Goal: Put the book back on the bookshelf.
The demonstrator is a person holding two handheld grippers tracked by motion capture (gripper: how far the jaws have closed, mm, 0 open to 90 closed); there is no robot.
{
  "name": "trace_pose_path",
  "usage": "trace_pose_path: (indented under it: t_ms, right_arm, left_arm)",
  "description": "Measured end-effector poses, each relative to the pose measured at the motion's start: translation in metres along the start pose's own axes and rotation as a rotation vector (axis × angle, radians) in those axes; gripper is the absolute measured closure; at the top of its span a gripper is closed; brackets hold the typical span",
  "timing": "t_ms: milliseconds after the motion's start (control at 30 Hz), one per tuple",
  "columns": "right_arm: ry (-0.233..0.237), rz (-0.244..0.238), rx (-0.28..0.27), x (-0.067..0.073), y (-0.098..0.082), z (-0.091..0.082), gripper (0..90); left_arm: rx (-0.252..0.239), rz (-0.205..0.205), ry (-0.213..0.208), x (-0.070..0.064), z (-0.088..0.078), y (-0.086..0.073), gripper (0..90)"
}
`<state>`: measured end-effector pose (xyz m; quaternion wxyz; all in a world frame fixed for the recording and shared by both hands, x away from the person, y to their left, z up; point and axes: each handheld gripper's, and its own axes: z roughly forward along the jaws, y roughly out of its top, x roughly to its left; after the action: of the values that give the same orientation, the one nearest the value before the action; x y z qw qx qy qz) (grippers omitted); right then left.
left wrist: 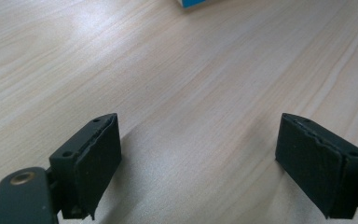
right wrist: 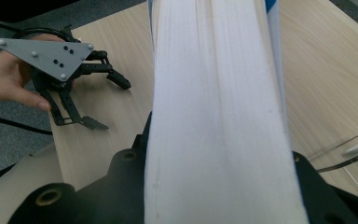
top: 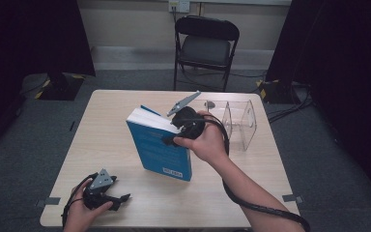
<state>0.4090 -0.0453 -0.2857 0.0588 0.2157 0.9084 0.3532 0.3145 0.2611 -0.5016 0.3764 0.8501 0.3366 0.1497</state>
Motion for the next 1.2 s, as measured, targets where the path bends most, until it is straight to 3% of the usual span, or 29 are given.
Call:
trace_pose_path:
  t_ms: [600, 1133, 1200]
  right_arm:
    - [0.0, -0.012, 0.015, 0.001, -0.01, -0.032, 62.5]
    - [-0.016, 0.016, 0.004, -0.005, -0.032, -0.056, 62.6]
    - [-0.021, 0.016, -0.002, -0.005, -0.034, -0.059, 62.6]
  left_arm:
    - [0.0, 0.0, 0.001, 0.0, 0.0, 0.0, 13.8]
    - [0.0, 0.001, 0.002, 0.0, 0.0, 0.0, 13.8]
    - [-0.002, -0.014, -0.003, -0.001, 0.001, 0.0, 13.8]
